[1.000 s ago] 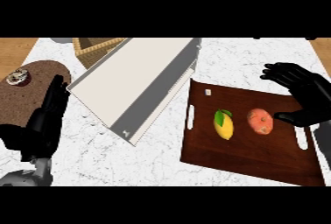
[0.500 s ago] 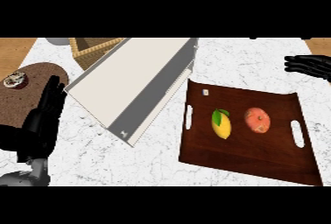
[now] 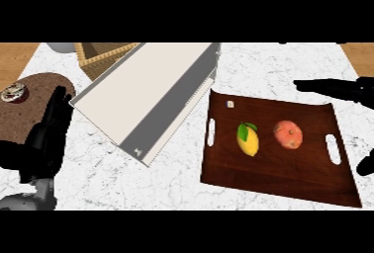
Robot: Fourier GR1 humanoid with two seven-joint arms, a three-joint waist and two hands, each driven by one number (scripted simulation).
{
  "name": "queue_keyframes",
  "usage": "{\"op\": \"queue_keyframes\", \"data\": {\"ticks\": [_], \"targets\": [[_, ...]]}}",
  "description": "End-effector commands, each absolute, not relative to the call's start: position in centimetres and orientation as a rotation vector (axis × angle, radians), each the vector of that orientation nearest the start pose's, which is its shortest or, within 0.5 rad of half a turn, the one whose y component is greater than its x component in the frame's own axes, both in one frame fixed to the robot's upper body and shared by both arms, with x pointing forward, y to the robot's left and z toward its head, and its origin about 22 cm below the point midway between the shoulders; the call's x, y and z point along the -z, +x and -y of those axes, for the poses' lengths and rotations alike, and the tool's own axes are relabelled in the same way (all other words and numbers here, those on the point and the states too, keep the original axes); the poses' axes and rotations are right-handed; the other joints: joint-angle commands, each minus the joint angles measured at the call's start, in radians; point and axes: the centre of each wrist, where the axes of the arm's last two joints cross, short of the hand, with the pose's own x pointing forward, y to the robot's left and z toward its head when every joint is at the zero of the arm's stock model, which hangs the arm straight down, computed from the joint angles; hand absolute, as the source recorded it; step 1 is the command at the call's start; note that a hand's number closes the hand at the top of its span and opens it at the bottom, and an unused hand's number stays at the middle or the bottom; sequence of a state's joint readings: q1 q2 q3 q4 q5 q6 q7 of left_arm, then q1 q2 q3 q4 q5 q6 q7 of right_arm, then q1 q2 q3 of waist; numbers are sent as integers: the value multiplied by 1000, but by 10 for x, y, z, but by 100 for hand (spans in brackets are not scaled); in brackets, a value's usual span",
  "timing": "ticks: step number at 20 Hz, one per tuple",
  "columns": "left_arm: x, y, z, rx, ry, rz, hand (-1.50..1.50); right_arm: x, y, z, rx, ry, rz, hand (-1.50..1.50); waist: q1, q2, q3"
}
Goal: Pick the squash from the tray and place it in the tiered shelf
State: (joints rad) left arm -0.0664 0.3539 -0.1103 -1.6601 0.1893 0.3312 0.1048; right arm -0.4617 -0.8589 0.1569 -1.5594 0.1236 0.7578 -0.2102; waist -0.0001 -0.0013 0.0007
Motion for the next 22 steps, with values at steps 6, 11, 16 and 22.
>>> {"op": "queue_keyframes", "data": {"ticks": [6,11,16,22], "targets": [[-69,276,-279,-44,264,1605,0,-167,286,299,-1692,-340,1372,-150,-10,1,-1],[-69,256,-263,-28,248,1601,0,-120,291,299,-1773,-545,1241,-150,9,1,1],[-48,261,-272,-31,241,1605,0,-100,299,297,-1760,-625,1190,-150,4,2,-1],[-63,259,-276,-29,247,1597,0,-95,315,345,-1744,-564,1219,-150,6,2,0]]}}
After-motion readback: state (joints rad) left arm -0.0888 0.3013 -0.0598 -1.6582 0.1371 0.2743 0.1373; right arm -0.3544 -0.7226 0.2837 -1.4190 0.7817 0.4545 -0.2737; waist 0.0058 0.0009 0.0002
